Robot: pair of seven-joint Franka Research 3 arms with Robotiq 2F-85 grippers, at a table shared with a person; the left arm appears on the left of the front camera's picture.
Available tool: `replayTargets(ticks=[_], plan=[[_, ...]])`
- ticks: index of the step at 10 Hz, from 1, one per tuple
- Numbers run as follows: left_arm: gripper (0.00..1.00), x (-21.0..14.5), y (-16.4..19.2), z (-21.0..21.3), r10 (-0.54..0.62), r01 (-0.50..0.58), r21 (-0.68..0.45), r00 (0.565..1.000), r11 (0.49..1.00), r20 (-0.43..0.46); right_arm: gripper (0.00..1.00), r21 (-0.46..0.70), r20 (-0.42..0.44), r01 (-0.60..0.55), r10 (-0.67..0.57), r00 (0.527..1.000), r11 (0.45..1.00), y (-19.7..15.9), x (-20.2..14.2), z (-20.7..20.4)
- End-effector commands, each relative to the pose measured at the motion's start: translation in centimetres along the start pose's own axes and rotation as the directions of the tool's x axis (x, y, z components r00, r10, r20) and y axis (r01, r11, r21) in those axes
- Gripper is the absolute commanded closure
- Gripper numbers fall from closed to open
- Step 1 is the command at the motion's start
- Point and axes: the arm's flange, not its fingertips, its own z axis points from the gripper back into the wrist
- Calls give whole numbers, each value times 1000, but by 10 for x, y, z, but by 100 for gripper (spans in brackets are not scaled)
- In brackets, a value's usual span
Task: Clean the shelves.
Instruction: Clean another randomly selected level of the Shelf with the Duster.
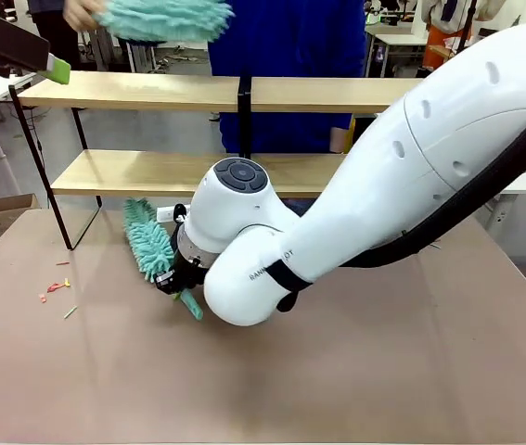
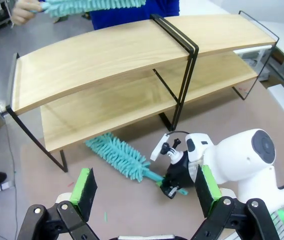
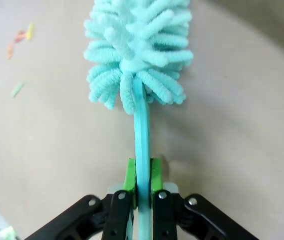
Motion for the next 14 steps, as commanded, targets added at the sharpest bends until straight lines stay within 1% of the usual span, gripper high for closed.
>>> replayTargets(ticks=[1, 2, 3, 4, 5, 6, 7, 8, 9, 10, 12, 13, 14], plan=[[0, 0, 1, 1, -2, 2, 7, 1000, 1000, 1, 88, 87, -44, -48, 52, 998, 995, -14, 9, 19], [0, 0, 1, 1, -2, 2, 7, 1000, 1000, 1, 88, 142, -89, -97, 111, 990, 985, -16, 8, 23], [0, 0, 1, 1, -2, 2, 7, 1000, 1000, 1, 88, 170, -123, -137, 159, 980, 976, -22, 4, 30], [0, 0, 1, 1, -2, 2, 7, 1000, 1000, 1, 88, 177, -162, -205, 234, 959, 963, -30, -4, 45], [0, 0, 1, 1, -2, 2, 7, 1000, 1000, 1, 88, 208, -197, -270, 311, 930, 940, -40, -15, 66], [0, 0, 1, 1, -2, 2, 7, 1000, 1000, 1, 88, 360, -223, -366, 460, 860, 858, -47, -34, 95], [0, 0, 1, 1, -2, 2, 7, 1000, 1000, 1, 88, 416, -231, -405, 525, 819, 814, -55, -50, 119], [0, 0, 1, 1, -2, 2, 7, 1000, 1000, 1, 88, 460, -179, -461, 588, 789, 759, -60, -65, 141], [0, 0, 1, 1, -2, 2, 7, 1000, 1000, 1, 88, 459, -98, -483, 583, 806, 746, -65, -75, 160], [0, 0, 1, 1, -2, 2, 7, 1000, 1000, 1, 88, 406, -36, -493, 553, 832, 769, -73, -84, 176], [0, 0, 1, 1, -2, 2, 7, 1000, 1000, 1, 88, 371, 26, -507, 537, 843, 778, -82, -95, 188], [0, 0, 1, 1, -2, 2, 7, 1000, 1000, 1, 88, 382, 43, -530, 558, 828, 757, -85, -102, 197], [0, 0, 1, 1, -2, 2, 7, 1000, 1000, 1, 88, 403, 81, -563, 585, 807, 721, -97, -116, 216]])
